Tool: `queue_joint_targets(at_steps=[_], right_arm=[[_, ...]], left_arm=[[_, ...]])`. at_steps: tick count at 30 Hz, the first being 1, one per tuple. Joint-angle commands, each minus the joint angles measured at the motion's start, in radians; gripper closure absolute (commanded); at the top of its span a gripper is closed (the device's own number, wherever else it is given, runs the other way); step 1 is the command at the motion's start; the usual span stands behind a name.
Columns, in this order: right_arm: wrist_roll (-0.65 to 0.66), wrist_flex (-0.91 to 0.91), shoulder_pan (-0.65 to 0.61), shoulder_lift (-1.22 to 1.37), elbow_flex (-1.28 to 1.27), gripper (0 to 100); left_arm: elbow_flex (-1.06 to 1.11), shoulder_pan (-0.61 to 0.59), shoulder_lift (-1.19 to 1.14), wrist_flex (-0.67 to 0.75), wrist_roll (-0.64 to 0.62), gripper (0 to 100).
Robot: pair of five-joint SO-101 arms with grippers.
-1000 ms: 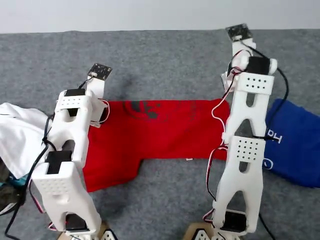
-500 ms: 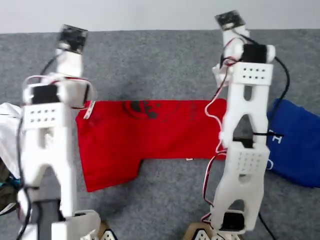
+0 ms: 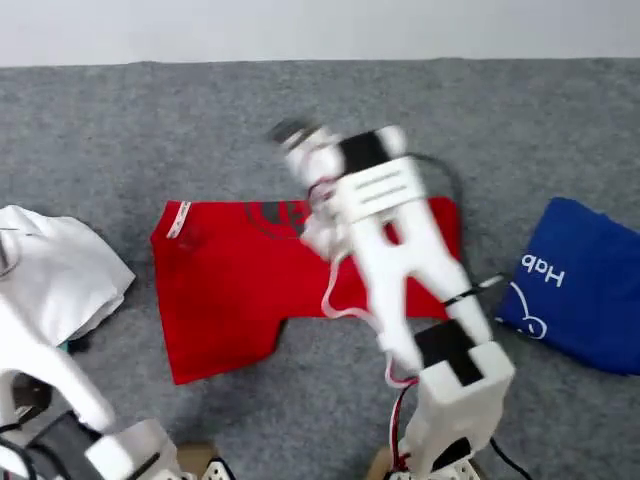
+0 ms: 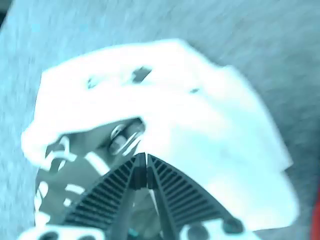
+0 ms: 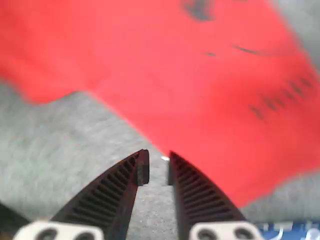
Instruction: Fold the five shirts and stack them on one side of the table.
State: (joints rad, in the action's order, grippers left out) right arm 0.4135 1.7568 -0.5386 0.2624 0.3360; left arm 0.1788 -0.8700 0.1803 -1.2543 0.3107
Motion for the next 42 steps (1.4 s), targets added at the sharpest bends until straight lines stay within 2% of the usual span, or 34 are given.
queue_joint_targets(at_steps=[1,5,9,15,23,32,35,39,42], right_arm=[[0.049,0.010,-0.168,-0.061,-0.031,83.3],[0.074,-0.099,-0.297,-0.061,-0.124,76.4],[0.150,-0.211,-0.394,-0.061,-0.241,76.2],[0.155,-0.340,-0.506,-0.044,-0.298,76.1],[0.155,-0.427,-0.539,0.137,-0.292,76.1],[0.153,-0.450,-0.538,0.272,-0.292,76.4],[0.155,-0.449,-0.539,0.288,-0.279,81.5],[0.158,-0.438,-0.536,0.320,-0.224,98.7],[0.158,-0.397,-0.526,0.341,-0.170,98.7]], left_arm=[[-0.007,-0.072,-0.046,-0.002,0.015,99],[-0.008,-0.121,-0.092,-0.002,0.015,99],[-0.008,-0.167,-0.097,-0.002,0.015,99],[-0.010,-0.230,-0.097,-0.006,0.017,99],[-0.012,-0.288,-0.097,-0.008,0.017,99],[-0.013,-0.258,-0.095,-0.023,0.015,99],[-0.013,-0.247,-0.095,-0.023,0.014,99],[-0.013,-0.238,-0.095,-0.023,0.014,99],[-0.013,-0.236,-0.095,-0.023,0.014,99]])
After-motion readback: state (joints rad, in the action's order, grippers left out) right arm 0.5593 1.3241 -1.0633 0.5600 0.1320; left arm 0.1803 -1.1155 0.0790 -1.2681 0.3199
